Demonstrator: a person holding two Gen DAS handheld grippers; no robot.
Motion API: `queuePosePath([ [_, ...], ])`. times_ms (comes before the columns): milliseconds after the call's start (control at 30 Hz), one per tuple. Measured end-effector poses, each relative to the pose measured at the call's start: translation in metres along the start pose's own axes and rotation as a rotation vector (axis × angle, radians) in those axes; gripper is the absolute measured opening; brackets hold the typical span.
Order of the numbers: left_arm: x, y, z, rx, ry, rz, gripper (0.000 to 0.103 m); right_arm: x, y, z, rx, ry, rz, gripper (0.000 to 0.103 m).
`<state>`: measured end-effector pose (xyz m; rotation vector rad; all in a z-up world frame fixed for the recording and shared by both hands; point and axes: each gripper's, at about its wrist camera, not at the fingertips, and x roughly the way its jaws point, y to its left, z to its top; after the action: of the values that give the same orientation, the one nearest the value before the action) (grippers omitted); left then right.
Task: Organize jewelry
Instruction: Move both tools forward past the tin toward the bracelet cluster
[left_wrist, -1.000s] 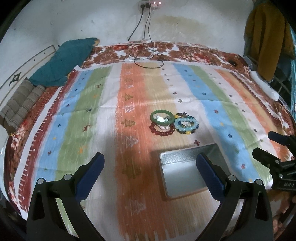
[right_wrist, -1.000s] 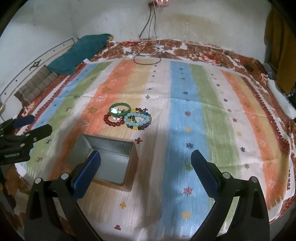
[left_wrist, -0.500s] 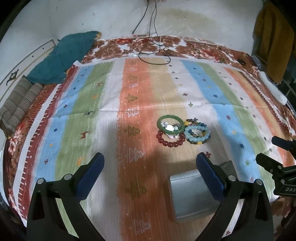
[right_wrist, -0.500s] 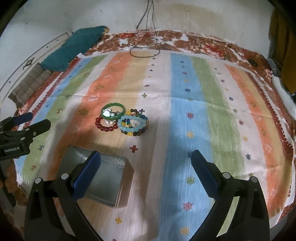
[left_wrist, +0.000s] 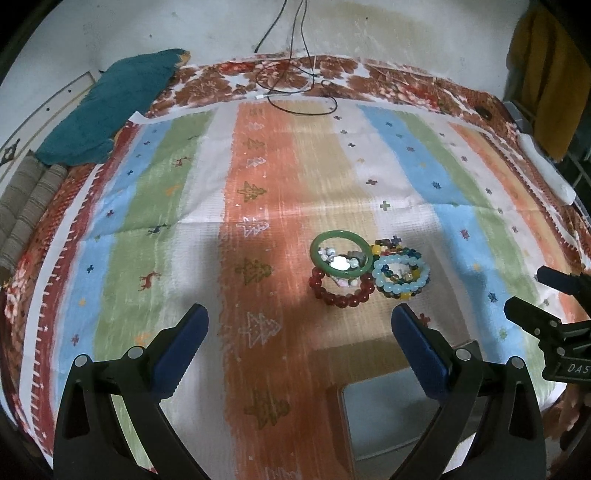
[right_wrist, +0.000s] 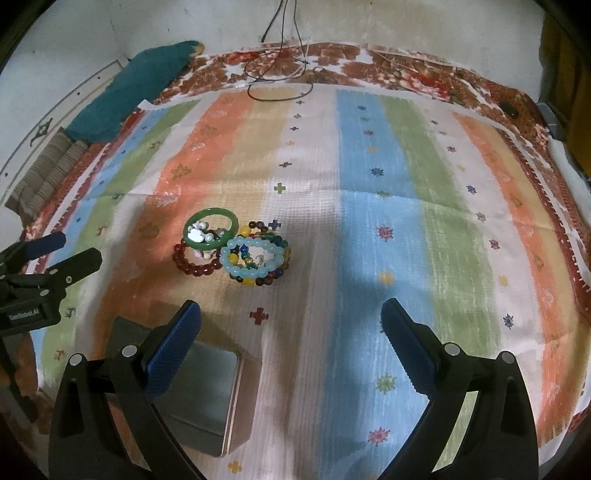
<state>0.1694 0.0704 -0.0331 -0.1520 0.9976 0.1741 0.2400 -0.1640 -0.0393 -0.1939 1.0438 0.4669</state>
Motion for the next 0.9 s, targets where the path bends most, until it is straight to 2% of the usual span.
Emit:
queuePosePath([
  [600, 0.05, 0.005, 0.03, 0.002, 0.065, -0.038, 0.097, 0.047, 0.003, 0.018, -0.005, 0.072, -0.03, 0.099],
  [900, 0.075, 0.005, 0.041, -0.008, 0.104, -0.033, 0.097, 0.062, 0.004, 0.024, -0.001, 0.098, -0.042, 0.099],
])
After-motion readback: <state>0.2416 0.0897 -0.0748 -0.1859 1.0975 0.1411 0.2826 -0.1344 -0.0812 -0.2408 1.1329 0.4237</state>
